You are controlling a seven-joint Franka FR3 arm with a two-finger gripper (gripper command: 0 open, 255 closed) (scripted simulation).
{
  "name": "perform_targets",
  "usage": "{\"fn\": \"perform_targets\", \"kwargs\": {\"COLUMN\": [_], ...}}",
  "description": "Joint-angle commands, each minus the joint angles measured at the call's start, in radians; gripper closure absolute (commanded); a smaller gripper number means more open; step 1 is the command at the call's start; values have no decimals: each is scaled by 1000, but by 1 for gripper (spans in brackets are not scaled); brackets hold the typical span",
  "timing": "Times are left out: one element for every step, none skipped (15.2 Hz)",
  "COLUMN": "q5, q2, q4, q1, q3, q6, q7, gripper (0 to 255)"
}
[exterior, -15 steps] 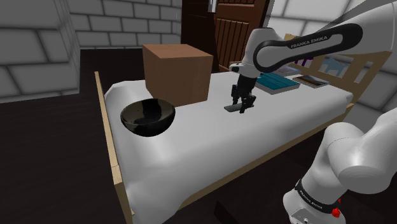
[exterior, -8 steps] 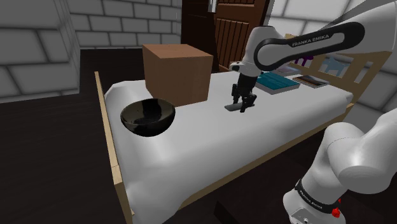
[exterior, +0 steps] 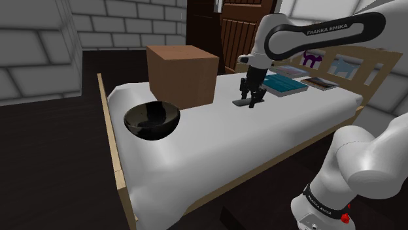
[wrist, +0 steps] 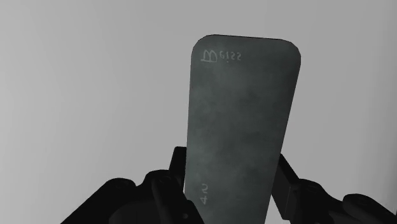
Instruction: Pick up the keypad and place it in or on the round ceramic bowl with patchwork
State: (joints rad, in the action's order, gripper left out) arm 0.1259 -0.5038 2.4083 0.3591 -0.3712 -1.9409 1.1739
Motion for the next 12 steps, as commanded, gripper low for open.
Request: {"fn": "perform_targets", "kwargs": {"q5": [-2,-2,-3,-4,-5,-6,-7,-8,-9,-10,-11,-12], "q2": [-7,-9,-11,-13,-14,-15,-16,-17,-17,-17,-17,-17], "q4": [-23,-35,-47,-59,-72,-84,-97,-110,-123,-136,-149,-163], "q1": [1,1,2,2,3,3,4,4,5,5,6,7], "q3": [5,7,9,11,13,15,16,18,20,21,23,24], "q6": [31,45,58,72,86,99,113,127,140,153,167,180], "q7": [-2,-3,-4,-4,-5,-5,-6,-6,-6,-7,-7,-7], "gripper": [255,255,255,255,255,255,255,255,255,255,255,255]}}
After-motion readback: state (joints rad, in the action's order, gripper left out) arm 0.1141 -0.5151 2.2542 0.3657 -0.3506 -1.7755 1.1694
